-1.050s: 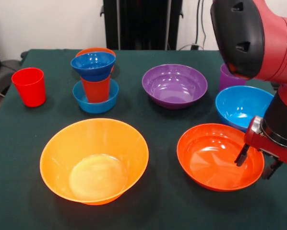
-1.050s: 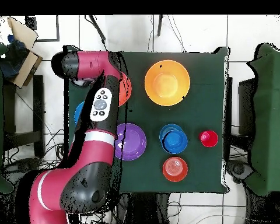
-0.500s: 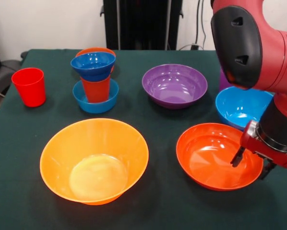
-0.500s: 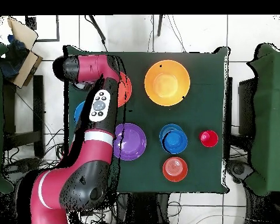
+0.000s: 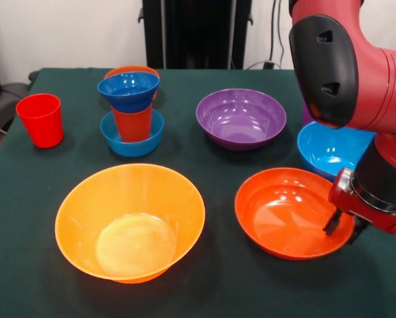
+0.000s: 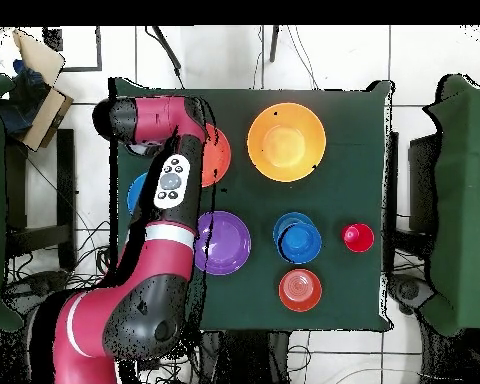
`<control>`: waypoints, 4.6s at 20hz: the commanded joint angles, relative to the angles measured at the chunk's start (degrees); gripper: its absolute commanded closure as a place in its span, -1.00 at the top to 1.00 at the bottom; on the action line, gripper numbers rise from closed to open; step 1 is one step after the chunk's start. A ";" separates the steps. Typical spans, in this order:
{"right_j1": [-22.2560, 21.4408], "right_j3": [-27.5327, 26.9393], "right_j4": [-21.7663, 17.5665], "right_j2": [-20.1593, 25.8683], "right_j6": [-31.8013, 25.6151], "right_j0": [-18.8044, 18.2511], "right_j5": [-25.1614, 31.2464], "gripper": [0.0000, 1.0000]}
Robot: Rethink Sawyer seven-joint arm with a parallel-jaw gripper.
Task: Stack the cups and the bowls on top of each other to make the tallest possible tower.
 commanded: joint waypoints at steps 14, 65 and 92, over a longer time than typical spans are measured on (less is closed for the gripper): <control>-12.36 16.52 -1.97 3.85 1.93 -2.27 3.81 -1.00; -51.41 71.17 -27.95 15.61 -11.60 -19.96 -20.62 -1.00; -49.44 70.77 -36.70 17.74 -3.65 -20.14 -21.71 -1.00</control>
